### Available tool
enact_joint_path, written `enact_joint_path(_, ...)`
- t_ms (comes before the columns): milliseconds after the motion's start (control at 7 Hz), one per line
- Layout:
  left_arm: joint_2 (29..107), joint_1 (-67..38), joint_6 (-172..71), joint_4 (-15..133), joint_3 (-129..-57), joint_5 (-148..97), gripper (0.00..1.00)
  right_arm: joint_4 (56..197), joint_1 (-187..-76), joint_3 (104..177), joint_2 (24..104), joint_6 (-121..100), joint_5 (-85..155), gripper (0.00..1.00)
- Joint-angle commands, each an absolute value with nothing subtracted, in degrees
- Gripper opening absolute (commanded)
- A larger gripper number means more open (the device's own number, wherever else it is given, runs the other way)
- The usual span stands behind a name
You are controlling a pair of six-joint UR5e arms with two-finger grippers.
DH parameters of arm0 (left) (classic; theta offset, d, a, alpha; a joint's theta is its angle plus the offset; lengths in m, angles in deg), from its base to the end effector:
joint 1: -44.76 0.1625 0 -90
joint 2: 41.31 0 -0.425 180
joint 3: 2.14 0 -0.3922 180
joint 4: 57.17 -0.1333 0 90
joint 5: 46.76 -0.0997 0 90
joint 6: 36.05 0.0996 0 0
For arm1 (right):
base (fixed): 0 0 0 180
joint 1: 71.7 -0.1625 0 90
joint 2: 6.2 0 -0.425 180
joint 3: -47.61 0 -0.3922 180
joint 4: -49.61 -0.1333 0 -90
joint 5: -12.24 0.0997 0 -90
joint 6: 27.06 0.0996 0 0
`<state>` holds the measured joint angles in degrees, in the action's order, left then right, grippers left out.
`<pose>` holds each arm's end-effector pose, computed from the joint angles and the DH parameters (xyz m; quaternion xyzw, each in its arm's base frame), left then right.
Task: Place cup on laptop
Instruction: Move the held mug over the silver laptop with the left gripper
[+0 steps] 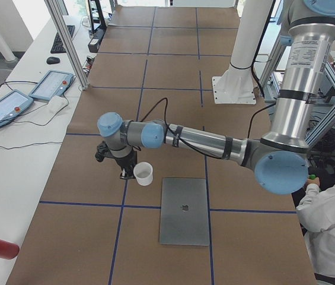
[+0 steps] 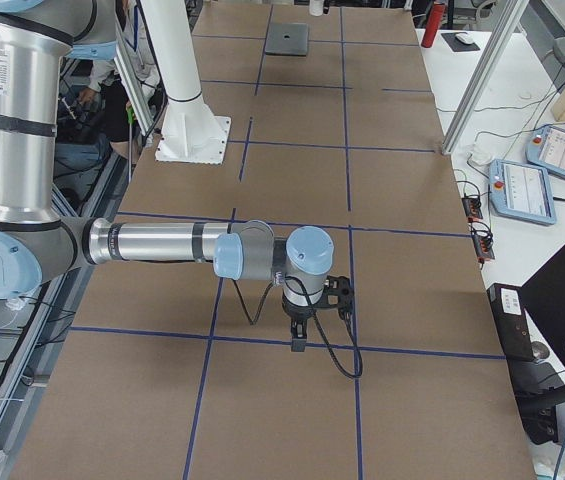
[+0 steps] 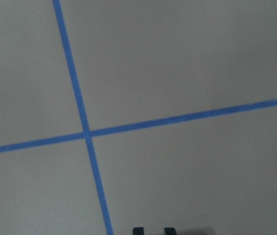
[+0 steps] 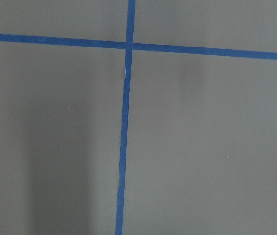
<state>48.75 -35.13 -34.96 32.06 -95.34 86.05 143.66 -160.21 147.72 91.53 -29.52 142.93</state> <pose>0.0223 -0.4986 0.6339 -0.0085 0.3653 0.0987 0.9256 0.0571 -0.4338 0.6457 -0.0107 -0.3477 -0.0272 0.9371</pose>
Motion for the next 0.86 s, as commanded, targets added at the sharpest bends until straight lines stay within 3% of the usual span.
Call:
enact_joint_path(0,41.1,-35.0,-41.5,45.8,-93.4,86.0,0.0,143.7,-160.2,147.7,91.5,-29.5,142.9,1.0)
enact_joint_path(286,38.9,-34.1,-47.5,58.7,-87.2,85.6,0.0,143.7,-160.2,147.7,91.5,-29.5,142.9,1.0)
enact_joint_path(714,36.6,-27.5,-58.3,66.6,-87.0,85.8,0.0,143.7,-160.2,147.7,91.5,-29.5,142.8,1.0)
